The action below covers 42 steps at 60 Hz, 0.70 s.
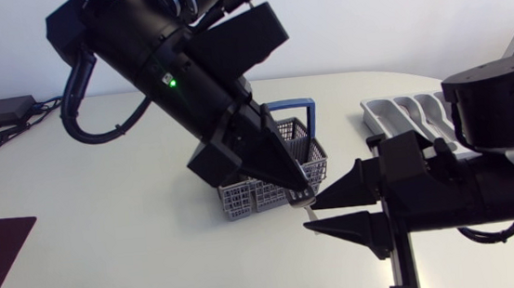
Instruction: Sort the cutlery from the basket into the organizer compartments.
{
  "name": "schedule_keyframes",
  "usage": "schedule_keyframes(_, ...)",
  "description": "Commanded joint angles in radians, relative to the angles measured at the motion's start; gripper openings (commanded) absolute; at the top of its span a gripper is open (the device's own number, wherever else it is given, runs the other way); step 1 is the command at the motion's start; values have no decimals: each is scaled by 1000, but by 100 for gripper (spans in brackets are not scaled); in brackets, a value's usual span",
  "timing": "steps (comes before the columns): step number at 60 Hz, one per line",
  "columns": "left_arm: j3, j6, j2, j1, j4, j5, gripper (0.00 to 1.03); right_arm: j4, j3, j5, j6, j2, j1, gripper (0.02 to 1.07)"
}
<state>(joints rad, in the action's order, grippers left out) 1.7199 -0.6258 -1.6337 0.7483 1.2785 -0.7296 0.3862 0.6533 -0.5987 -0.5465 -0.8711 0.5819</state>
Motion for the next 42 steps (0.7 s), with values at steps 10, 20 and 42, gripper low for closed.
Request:
schedule_keyframes(10,-17,-22,-17,-1,19,-24,3,11,43,-3,17,-29,22,7)
schedule_keyframes(20,-9,-25,-17,-9,22,-31,3,34,51,-3,31,-35,27,7)
schedule_keyframes(42,63,158,3,-153,-186,-47,86,122,43,19,-6,-19,-50,7)
